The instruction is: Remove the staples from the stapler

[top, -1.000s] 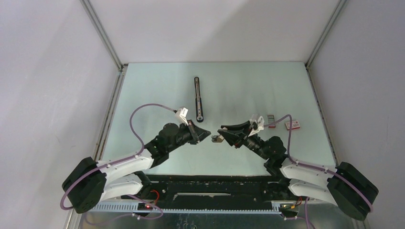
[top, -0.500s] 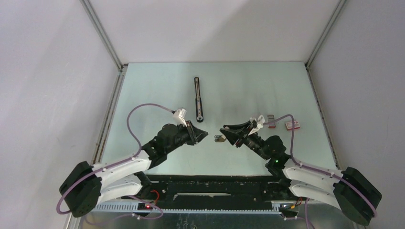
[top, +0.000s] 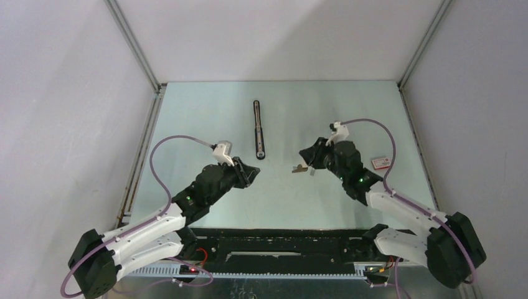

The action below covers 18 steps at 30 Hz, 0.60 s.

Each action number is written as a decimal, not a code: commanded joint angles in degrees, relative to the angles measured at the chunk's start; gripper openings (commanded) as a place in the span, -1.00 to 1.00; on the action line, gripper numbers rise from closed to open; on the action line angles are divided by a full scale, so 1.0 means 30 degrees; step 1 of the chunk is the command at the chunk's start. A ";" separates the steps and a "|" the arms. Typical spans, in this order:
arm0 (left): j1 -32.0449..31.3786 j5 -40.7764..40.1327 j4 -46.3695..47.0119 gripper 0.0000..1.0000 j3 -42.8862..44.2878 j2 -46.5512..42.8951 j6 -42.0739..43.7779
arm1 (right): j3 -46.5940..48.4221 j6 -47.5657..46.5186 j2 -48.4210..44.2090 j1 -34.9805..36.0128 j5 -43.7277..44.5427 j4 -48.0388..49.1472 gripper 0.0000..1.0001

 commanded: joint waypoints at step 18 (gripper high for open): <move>-0.0072 -0.0692 -0.0227 -0.42 -0.0279 -0.0735 0.0023 | 0.0585 1.0322 0.6337 -0.6160 -1.0879 -0.1439 -1.00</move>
